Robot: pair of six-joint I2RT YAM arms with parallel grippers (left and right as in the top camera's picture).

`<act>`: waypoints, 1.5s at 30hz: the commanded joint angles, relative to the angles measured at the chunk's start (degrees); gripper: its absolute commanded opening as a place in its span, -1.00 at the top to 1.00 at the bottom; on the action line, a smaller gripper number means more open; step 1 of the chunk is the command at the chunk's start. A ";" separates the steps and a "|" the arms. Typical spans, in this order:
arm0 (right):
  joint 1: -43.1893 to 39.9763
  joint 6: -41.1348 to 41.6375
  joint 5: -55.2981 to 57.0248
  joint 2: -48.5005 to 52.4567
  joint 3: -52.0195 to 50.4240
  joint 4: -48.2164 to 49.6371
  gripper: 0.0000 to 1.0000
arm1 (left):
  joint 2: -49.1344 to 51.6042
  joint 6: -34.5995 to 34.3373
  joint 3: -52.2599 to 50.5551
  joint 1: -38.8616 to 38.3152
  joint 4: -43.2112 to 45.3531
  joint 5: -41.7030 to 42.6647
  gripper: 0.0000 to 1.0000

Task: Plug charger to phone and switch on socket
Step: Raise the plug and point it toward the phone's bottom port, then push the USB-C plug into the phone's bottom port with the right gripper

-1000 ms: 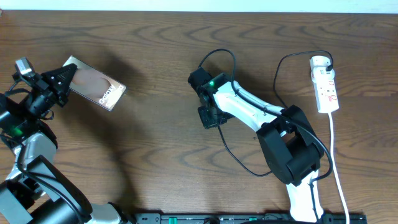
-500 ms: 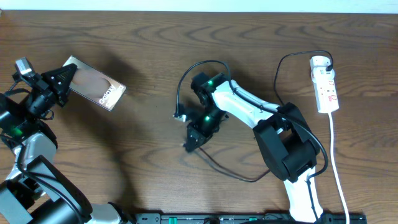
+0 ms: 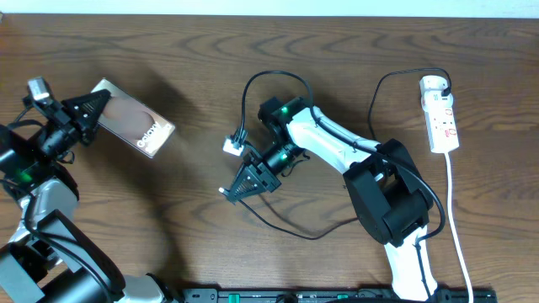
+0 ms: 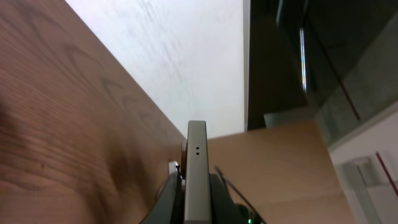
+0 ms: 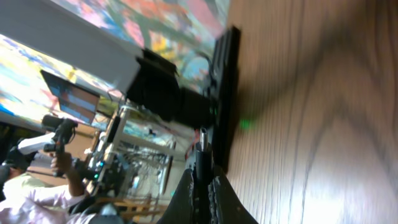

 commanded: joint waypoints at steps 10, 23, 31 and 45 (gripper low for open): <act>-0.15 34.99 -12.04 0.35 3.04 29.27 0.98 | -0.44 4.11 0.20 -7.58 3.17 3.80 0.85; 0.00 50.62 -12.04 0.35 3.04 45.24 0.98 | -0.44 3.54 0.20 -8.24 3.76 2.69 0.86; 0.02 50.62 -12.02 0.35 3.04 45.46 0.98 | -0.44 -0.02 0.20 -8.46 3.76 0.74 0.86; 0.17 50.64 -12.02 0.35 3.04 46.07 0.98 | -0.44 -0.20 0.20 -8.76 3.78 0.76 0.85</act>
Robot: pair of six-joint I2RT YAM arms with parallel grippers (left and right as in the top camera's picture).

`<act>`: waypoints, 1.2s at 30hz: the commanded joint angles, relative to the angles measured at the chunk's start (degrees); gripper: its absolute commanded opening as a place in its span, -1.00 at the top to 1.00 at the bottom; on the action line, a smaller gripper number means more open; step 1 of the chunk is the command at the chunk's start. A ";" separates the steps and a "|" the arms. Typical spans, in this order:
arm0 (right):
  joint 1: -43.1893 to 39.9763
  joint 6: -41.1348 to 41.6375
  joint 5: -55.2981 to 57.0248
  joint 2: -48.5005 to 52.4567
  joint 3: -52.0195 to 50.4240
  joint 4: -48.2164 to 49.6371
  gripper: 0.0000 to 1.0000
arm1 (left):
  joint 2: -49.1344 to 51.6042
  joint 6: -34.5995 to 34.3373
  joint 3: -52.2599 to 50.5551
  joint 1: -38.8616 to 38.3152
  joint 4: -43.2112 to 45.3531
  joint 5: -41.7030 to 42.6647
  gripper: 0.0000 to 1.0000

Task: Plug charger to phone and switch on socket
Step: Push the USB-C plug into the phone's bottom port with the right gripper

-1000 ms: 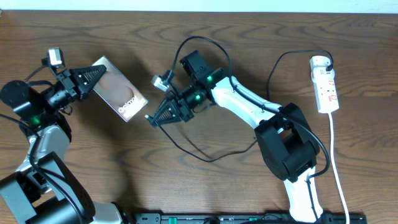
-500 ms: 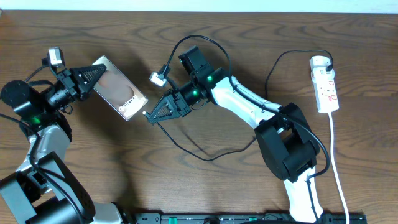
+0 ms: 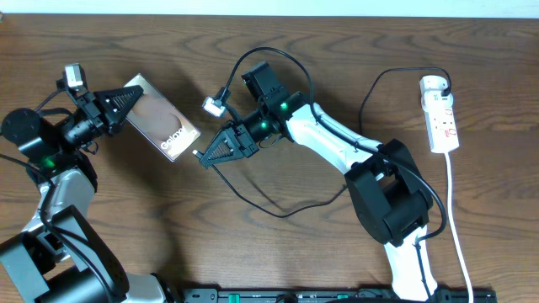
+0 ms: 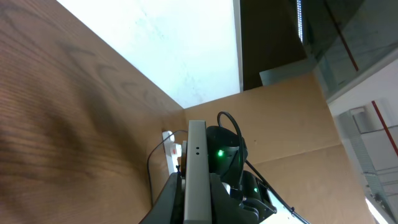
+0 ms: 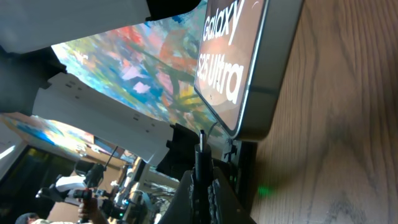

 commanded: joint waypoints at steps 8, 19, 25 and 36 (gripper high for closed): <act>1.14 0.50 -1.66 0.31 0.74 1.40 0.98 | -0.42 -0.48 0.31 -1.55 0.55 -0.76 0.86; 1.14 0.07 -1.66 0.31 0.74 1.66 0.98 | -0.42 -0.48 0.31 -1.55 0.55 -0.22 0.86; 0.81 0.07 -1.66 0.31 0.74 1.66 0.98 | -0.42 -0.50 0.31 -1.55 0.55 -0.09 0.86; 0.09 0.13 -1.44 0.31 0.74 1.66 0.98 | -0.42 -0.26 0.31 -1.55 0.57 0.85 0.85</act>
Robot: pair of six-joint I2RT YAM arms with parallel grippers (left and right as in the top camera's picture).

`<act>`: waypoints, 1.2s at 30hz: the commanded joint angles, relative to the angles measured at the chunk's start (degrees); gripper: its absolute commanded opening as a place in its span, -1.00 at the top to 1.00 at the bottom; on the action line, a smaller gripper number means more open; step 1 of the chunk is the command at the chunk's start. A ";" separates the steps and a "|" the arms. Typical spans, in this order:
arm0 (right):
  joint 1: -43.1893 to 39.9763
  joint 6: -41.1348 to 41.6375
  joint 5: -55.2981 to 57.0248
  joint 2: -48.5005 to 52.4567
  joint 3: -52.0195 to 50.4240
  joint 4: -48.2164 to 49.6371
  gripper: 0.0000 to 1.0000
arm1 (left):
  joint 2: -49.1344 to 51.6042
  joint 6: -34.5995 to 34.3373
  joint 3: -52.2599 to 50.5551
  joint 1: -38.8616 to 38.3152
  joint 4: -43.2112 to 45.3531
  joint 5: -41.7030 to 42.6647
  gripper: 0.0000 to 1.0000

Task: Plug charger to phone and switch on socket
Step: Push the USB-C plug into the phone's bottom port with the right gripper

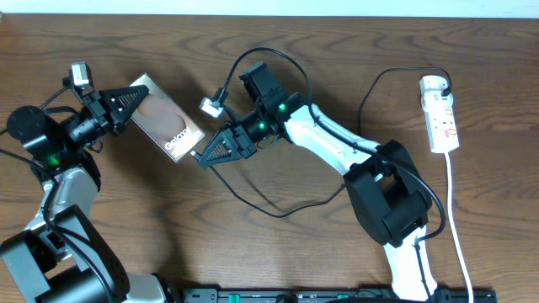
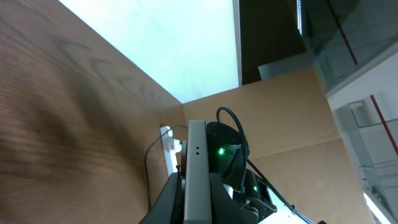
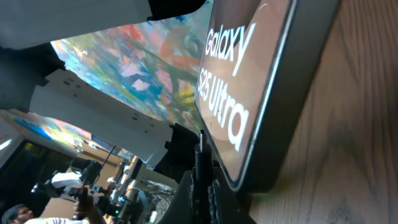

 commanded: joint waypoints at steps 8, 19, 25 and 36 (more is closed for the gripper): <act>-0.37 2.25 0.50 0.28 0.74 0.11 0.98 | -0.44 -0.31 0.31 -0.09 0.57 0.74 0.85; -0.42 2.23 0.42 0.28 0.74 0.13 0.98 | -0.44 0.37 0.31 -0.09 0.55 0.92 0.85; -0.79 2.23 0.42 0.28 0.74 0.17 0.98 | -0.44 0.37 0.31 -0.09 0.55 0.96 0.85; -1.03 2.38 -0.70 0.28 0.74 1.42 0.98 | -0.44 0.55 0.31 -0.09 0.55 0.98 0.86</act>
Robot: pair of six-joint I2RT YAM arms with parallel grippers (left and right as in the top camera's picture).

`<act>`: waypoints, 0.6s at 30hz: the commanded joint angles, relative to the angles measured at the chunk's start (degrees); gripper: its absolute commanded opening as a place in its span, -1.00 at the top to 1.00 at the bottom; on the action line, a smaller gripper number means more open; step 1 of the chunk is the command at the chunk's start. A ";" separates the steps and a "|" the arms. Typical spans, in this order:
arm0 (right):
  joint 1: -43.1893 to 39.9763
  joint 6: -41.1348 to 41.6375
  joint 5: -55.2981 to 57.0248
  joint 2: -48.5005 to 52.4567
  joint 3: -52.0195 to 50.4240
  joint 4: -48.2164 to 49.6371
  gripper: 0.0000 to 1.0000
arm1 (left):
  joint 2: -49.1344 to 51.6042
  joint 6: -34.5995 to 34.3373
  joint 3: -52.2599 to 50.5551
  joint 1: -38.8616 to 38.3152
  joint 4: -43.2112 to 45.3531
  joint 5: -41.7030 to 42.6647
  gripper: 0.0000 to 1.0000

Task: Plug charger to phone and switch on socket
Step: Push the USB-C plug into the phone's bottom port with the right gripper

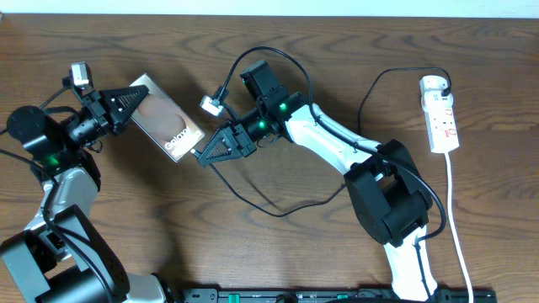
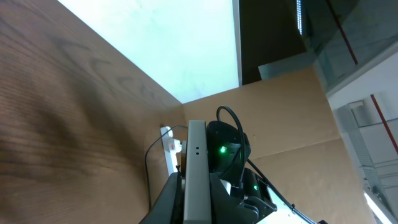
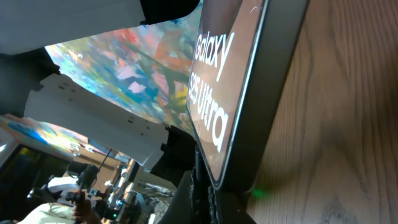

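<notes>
My left gripper (image 1: 126, 103) is shut on the phone (image 1: 164, 129), a slab with "Galaxy" on its screen, held tilted above the table at upper left; its grey edge (image 2: 196, 168) stands between my fingers. My right gripper (image 1: 202, 155) is shut on the charger plug (image 3: 200, 180), whose tip sits right at the phone's lower end (image 3: 233, 106). The plug's tip is hidden behind the phone's edge. The black cable (image 1: 253, 198) loops back to the white socket strip (image 1: 441, 114) at far right.
A white tag (image 1: 210, 105) hangs on the cable near the right wrist. The strip's white lead (image 1: 459, 244) runs down the table's right side. A black rail (image 1: 320, 295) lines the front edge.
The right gripper has shifted slightly toward the phone, so the plug's tip now lies behind the phone's lower edge. The left gripper and phone have not moved.
The left gripper held the phone at far left while the right gripper held the plug mid-table, well apart. Then both stood nearer, with the plug just short of the phone's end. The gap shrank further, and now the plug meets that end.
</notes>
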 commanded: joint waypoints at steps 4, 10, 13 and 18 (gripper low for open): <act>-0.90 1.84 -0.76 0.28 0.74 0.59 0.98 | -0.44 0.39 0.31 -0.09 0.55 1.14 0.86; -1.57 5.03 -0.74 0.28 0.74 3.72 0.98 | -0.44 0.39 0.31 -0.09 0.57 1.11 0.86; -1.57 6.49 -0.72 0.28 0.74 4.98 0.98 | -0.44 0.42 0.31 -0.09 0.57 1.14 0.86; -1.57 7.56 -0.20 0.28 0.74 5.70 0.98 | -0.44 0.90 0.31 -0.09 0.55 1.14 0.86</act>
